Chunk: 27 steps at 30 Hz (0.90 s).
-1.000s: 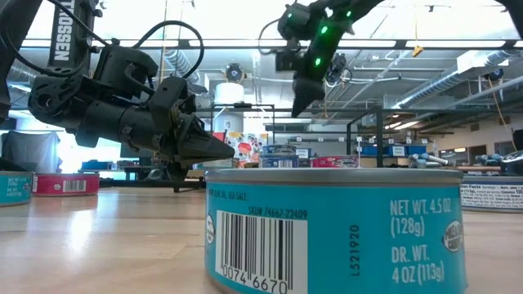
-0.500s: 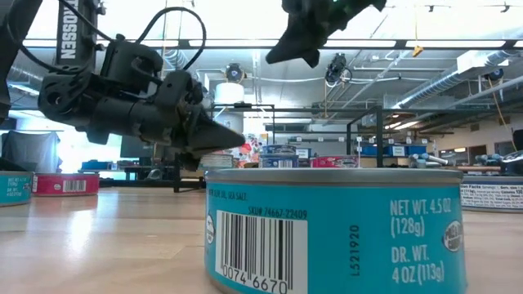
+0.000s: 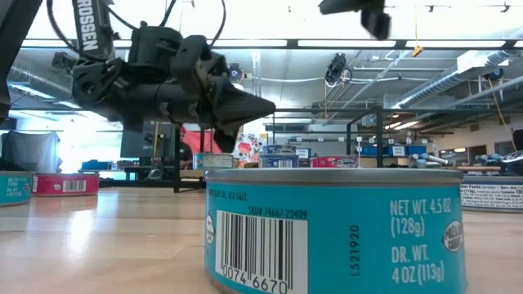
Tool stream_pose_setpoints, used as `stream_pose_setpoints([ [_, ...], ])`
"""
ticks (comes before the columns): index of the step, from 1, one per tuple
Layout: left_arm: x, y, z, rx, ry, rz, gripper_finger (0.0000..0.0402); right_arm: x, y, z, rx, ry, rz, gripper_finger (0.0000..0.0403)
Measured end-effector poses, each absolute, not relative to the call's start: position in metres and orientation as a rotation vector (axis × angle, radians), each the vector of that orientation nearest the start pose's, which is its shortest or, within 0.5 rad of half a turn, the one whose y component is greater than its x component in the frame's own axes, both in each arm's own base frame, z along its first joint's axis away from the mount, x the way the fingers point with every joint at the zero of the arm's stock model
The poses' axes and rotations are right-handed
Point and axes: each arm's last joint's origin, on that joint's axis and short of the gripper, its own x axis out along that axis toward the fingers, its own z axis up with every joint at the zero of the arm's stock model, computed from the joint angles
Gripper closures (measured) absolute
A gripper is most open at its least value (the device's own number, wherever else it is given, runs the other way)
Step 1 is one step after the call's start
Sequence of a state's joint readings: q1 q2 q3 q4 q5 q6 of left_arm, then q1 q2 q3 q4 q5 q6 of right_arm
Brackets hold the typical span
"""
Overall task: Stack canned seafood by type on shelf
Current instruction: Stack the bottom right red tuna can on top of the other red tuna can on the shelf
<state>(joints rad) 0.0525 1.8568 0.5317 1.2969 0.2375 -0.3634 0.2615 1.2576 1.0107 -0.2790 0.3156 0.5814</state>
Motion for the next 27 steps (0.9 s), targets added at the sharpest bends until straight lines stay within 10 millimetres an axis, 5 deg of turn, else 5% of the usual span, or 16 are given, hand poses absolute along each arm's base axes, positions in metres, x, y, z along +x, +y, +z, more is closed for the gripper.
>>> stream_pose_setpoints([
  [15, 0.361, 0.009, 0.162, -0.310, 0.143, -0.265, 0.0399, 0.185, 0.159, 0.284, 0.648, 1.144, 0.243, 0.0390],
  [27, 0.364, 0.009, 0.161, -0.327, 0.197, -0.258, 0.0399, 0.132, 0.178, 0.221, 0.622, 1.502, 0.176, 0.0329],
])
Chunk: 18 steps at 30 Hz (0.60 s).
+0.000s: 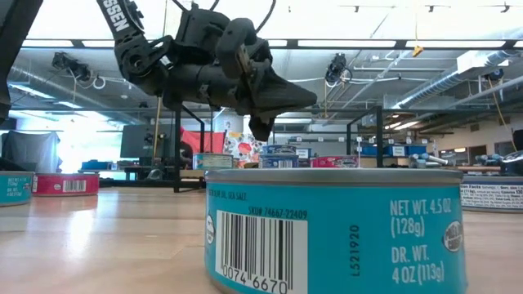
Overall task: Stack canned seafood by type on shelf
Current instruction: Stack the bottom right red tuna can on top of the other red tuna can on the shelf
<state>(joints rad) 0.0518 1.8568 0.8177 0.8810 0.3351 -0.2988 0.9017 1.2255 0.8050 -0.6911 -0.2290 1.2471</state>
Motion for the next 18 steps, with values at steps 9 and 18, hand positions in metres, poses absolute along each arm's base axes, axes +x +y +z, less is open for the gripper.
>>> stream_pose_setpoints([
  [9, 0.364, 0.009, 0.160, -0.352, 0.210, -0.274, 0.0399, 0.124, 0.172, 0.183, 0.612, 1.518, 0.220, 0.0317],
  [18, 0.364, 0.008, 0.159, -0.360, 0.223, -0.289, 0.0399, 0.122, 0.170, 0.171, 0.567, 1.503, 0.322, 0.0319],
])
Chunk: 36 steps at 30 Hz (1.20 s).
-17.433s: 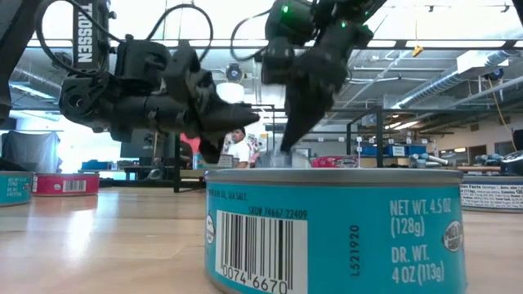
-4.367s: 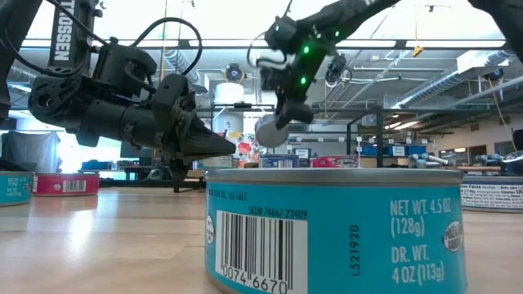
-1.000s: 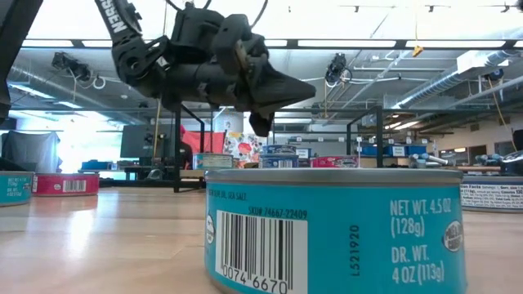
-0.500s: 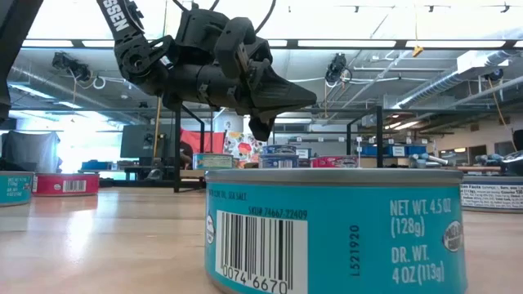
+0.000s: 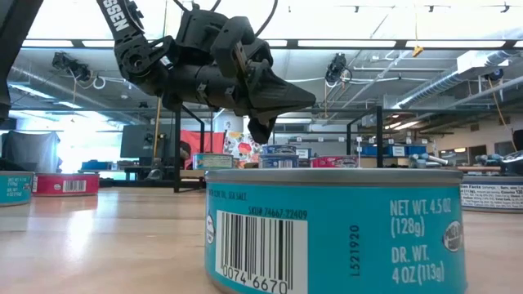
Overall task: Stack canned seafood by type on shelf
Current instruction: Stack the bottom right red tuna can on top of the other red tuna can on the shelf
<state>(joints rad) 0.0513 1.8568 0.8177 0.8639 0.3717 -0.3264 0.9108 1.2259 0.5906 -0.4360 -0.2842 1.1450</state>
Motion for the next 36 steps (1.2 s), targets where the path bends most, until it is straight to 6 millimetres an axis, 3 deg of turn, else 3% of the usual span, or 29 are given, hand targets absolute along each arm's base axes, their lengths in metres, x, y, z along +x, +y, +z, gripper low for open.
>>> stream_pose_setpoints([
  [21, 0.363, 0.008, 0.157, -0.365, 0.248, -0.285, 0.0399, 0.120, 0.169, 0.164, 0.517, 1.504, 0.399, 0.0318],
  [30, 0.363, 0.008, 0.157, -0.365, 0.248, -0.284, 0.0399, 0.128, 0.182, 0.141, 0.504, 1.573, 0.393, 0.0320],
  [36, 0.363, 0.008, 0.157, -0.366, 0.248, -0.284, 0.0399, 0.133, 0.189, 0.137, 0.558, 1.547, 0.385, 0.0362],
])
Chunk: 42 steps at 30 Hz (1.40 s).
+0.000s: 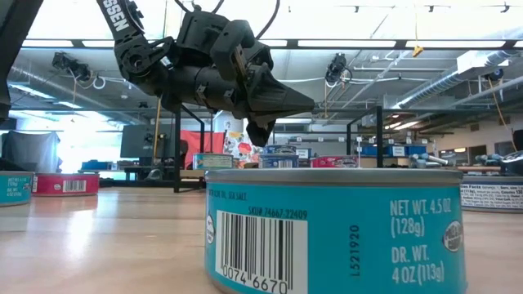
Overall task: Stack canned seafood by type on shelf
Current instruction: Stack the bottom right red tuna can on top of the other red tuna can on the shelf
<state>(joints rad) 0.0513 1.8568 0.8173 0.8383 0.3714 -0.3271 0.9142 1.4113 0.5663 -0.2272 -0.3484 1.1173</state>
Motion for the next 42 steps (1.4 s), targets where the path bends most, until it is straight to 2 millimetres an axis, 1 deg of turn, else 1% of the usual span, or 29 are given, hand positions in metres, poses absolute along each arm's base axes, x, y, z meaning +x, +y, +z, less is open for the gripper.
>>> stream_pose_setpoints([
  [2, 0.363, 0.008, 0.157, -0.367, 0.248, -0.284, 0.0399, 0.133, 0.189, 0.138, 0.571, 1.539, 0.359, 0.0388],
  [3, 0.363, 0.008, 0.157, -0.367, 0.248, -0.284, 0.0399, 0.134, 0.188, 0.138, 0.578, 1.527, 0.340, 0.0393],
  [8, 0.363, 0.008, 0.157, -0.367, 0.248, -0.284, 0.0399, 0.140, 0.182, 0.142, 0.671, 1.452, 0.202, 0.0397],
  [14, 0.363, 0.008, 0.158, -0.365, 0.244, -0.285, 0.0399, 0.151, 0.165, 0.152, 0.797, 1.308, 0.023, 0.0400],
  [20, 0.364, 0.008, 0.159, -0.361, 0.223, -0.288, 0.0399, 0.168, 0.151, 0.162, 0.935, 1.150, -0.075, 0.0401],
  [25, 0.363, 0.008, 0.169, -0.343, 0.169, -0.287, 0.0399, 0.187, 0.137, 0.169, 1.062, 0.999, -0.141, 0.0402],
  [27, 0.361, 0.009, 0.177, -0.325, 0.151, -0.276, 0.0399, 0.195, 0.131, 0.171, 1.124, 0.938, -0.176, 0.0402],
  [30, 0.356, 0.009, 0.195, -0.272, 0.110, -0.251, 0.0399, 0.206, 0.119, 0.175, 1.190, 0.854, -0.209, 0.0402],
  [34, 0.343, 0.010, 0.225, -0.184, 0.062, -0.193, 0.0399, 0.222, 0.103, 0.183, 1.254, 0.714, -0.207, 0.0402],
  [38, 0.327, 0.012, 0.253, -0.116, 0.035, -0.111, 0.0399, 0.236, 0.083, 0.190, 1.263, 0.585, -0.220, 0.0402],
  [42, 0.310, 0.013, 0.277, -0.104, -0.001, -0.042, 0.0399, 0.249, 0.061, 0.204, 1.229, 0.497, -0.250, 0.0402],
])
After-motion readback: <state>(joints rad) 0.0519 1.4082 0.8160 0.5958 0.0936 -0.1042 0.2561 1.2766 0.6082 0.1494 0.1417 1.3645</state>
